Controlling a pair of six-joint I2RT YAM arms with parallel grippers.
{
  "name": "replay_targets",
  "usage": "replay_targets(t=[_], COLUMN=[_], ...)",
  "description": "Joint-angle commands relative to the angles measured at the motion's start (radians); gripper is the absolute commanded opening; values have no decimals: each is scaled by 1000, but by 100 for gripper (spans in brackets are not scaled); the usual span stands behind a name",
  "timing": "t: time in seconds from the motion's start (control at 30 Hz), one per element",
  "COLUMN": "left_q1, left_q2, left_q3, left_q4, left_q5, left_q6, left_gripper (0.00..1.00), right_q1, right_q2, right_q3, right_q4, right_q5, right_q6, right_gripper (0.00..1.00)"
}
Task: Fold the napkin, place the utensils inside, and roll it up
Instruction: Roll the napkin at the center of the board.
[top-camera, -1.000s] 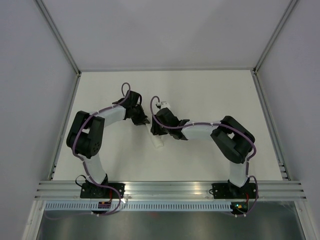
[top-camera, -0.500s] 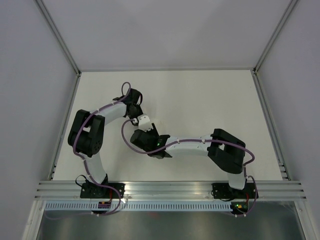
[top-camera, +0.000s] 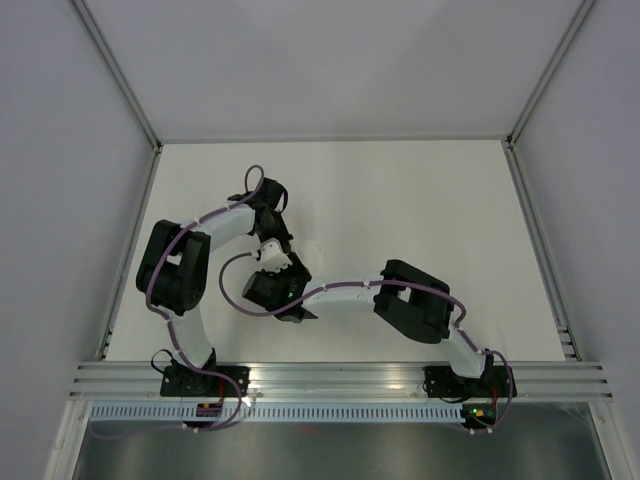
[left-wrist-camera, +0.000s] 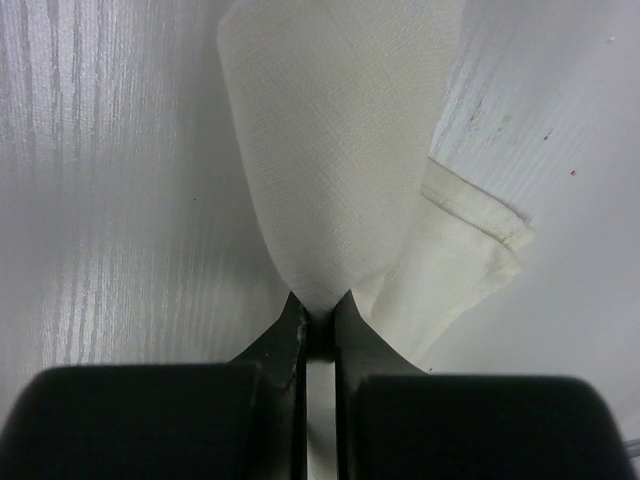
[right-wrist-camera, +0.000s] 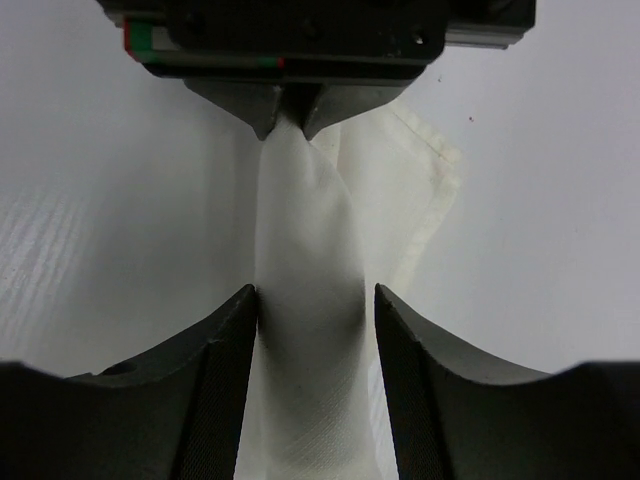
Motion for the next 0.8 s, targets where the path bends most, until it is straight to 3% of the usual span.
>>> replay_targets(t=[0.0,0.4,0.77], left_q1=[-11,-19,-19], left_q2=[22,20,17], left_q3=[-22,-23,-30], left_q4=[-138,-144,-153], left_q5=[-52,-48,-38], left_q6=[32,32,49], left_gripper=[2,2,2], right_q1=[27,52,52], right_q2=[26,127,191], right_q3=[68,168,206], right_q4=[-18,-50,-75], right_q5=[106,154,255], right_q6=[-49,-97,-118], right_gripper=[56,56,41])
